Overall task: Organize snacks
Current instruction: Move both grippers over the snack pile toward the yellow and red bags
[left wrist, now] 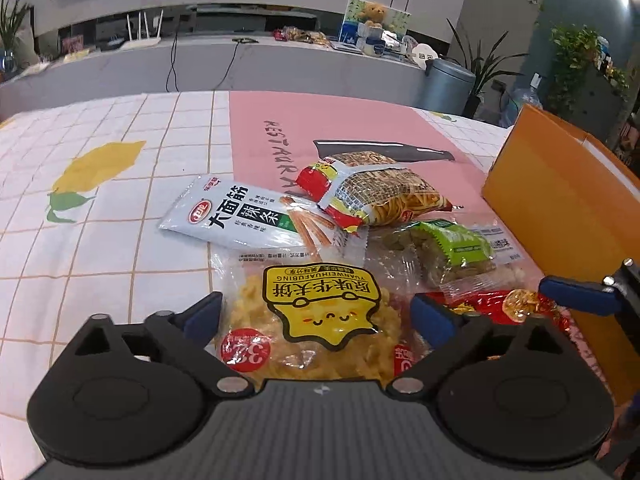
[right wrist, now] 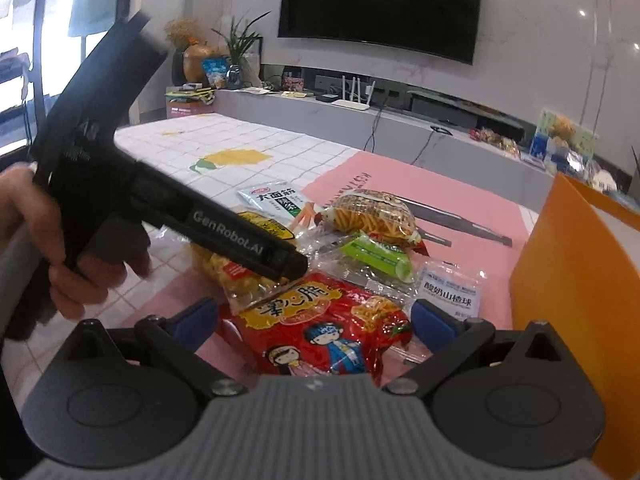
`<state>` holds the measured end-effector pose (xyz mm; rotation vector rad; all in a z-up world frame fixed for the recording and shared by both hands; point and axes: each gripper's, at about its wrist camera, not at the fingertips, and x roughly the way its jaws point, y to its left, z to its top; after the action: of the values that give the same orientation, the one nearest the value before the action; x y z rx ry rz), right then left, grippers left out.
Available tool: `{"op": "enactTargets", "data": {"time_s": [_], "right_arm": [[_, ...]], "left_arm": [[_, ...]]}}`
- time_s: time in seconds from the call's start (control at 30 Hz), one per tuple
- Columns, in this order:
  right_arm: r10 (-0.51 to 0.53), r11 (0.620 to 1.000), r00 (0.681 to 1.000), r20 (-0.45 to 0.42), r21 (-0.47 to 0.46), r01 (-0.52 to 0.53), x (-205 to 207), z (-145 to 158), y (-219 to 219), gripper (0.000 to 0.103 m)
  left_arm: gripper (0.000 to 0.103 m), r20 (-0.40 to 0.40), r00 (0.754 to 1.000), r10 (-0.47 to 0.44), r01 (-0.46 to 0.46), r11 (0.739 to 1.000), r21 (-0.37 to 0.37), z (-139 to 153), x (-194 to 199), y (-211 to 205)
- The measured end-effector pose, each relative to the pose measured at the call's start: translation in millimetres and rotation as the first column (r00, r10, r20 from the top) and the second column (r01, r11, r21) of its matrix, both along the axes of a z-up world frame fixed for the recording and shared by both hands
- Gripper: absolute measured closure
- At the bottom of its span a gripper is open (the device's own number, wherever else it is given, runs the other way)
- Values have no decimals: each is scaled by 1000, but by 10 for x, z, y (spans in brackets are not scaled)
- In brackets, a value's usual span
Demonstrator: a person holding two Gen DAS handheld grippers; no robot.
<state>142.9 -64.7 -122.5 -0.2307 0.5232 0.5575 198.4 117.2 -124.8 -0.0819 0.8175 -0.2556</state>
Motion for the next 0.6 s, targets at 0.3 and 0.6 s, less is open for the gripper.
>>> {"op": "enactTargets", "data": {"time_s": [0.3,0.6], "right_arm": [[103,985,990,-97,-128,-115,-142,-55,150,3],[153,977,987,-51,-145,-159,-310,-84,297,3]], "left_arm": [[18,-71,995,66,-71,995,-69,79,-8,255],[0,-102,994,-35,35,999,-1,104,-88,162]]}}
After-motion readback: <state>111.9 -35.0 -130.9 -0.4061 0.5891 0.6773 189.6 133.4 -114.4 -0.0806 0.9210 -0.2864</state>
